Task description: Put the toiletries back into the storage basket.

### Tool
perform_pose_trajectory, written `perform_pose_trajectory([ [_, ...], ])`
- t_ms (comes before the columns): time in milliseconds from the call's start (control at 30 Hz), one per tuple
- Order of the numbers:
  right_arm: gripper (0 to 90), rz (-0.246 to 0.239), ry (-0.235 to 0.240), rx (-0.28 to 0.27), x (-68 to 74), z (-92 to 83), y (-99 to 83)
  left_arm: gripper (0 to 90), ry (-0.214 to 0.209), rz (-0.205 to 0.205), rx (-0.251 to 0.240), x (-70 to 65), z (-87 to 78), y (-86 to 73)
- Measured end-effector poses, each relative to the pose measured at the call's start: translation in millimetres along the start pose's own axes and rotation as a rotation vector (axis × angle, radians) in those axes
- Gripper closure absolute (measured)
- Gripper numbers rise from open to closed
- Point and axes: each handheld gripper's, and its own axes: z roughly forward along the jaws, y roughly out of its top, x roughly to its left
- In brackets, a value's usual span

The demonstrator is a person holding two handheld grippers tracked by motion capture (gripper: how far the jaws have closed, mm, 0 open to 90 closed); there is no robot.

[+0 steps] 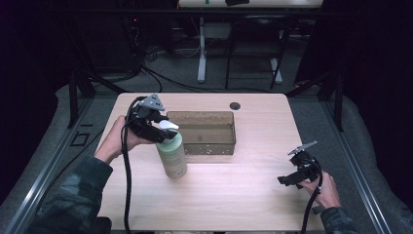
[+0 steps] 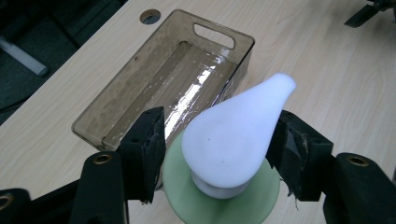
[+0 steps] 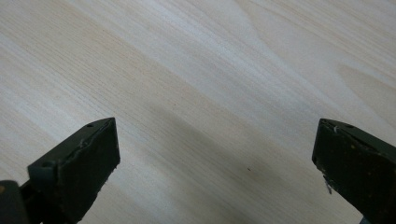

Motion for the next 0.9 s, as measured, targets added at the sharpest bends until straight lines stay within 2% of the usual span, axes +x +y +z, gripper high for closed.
perform_pose_trajectory([
  [133,0.4,-0.002,0.000,0.001,0.0,0.3,0.1,50.8,-0.014,0.011,0.011,0.9,-0.1,0.1],
  [233,0.6,0.000,-0.002,0.000,-0.2,0.0,-0.1,56.4,-0.031,0.018,0.002,1.4,-2.7,1.7],
  [533,0.6,0.009,0.001,-0.003,0.1,-0.5,-0.6,59.2,-0.028,0.049,0.046,1.2,-5.5,5.5],
  [900,0.5,0.009,0.004,-0.002,-0.3,-0.5,-0.6,61.0,-0.032,0.054,0.093,0.5,-6.8,10.6],
])
